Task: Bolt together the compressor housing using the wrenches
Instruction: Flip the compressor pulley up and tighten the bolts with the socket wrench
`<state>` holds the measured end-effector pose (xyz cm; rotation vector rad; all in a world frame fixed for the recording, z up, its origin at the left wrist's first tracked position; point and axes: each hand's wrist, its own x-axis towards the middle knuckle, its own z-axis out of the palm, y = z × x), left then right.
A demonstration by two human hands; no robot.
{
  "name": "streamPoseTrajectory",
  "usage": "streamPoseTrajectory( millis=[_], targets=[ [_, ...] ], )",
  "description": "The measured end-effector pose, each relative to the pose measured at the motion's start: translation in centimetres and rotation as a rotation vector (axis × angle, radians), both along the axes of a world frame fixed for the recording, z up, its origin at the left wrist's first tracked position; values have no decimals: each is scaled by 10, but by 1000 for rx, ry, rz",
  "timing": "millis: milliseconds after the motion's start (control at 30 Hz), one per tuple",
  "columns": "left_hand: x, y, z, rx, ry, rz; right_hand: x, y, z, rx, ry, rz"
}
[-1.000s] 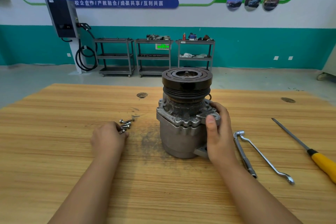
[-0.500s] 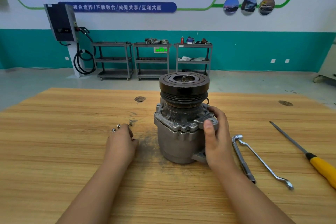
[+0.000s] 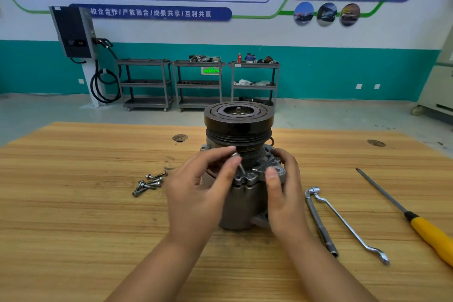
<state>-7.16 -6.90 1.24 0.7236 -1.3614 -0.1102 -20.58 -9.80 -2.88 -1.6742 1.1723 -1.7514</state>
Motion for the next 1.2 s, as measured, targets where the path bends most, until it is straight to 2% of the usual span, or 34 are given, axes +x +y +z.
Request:
streamPoseTrajectory(
  millis=[233, 533, 667, 767, 800, 833, 900, 933, 1000, 1067, 1200],
  targets=[
    [-2, -5, 1, 57, -75, 24, 1, -2, -1, -13, -1, -21],
    [2, -13, -5, -36, -426, 75, 1, -3, -2, -30, -32, 2],
    [-1, -13, -9, -9, -396, 77, -5, -2, 0, 0, -121, 131],
    [-4, -13, -11, 30, -364, 83, -24, -8, 16, 82, -178, 17],
    [-4, -12, -12, 49, -354, 75, -33, -11, 20, 143, -126, -112],
    [-4, -12, -14, 72, -338, 62, -46, -15, 23, 232, 8, -264],
    [-4, -10, -16, 118, -309, 35, -70, -22, 22, 524, 424, -482],
    [-4, -9, -17, 134, -308, 34, -78, -23, 21, 695, 614, -504],
    [-5, -8, -18, 151, -322, 53, -82, -23, 21, 960, 852, -451],
    [-6, -6, -20, 174, -313, 61, -80, -21, 21, 1036, 976, -388],
    [-8, -4, -21, 226, -253, 43, -77, -20, 20, 995, 1065, -314]
  ],
)
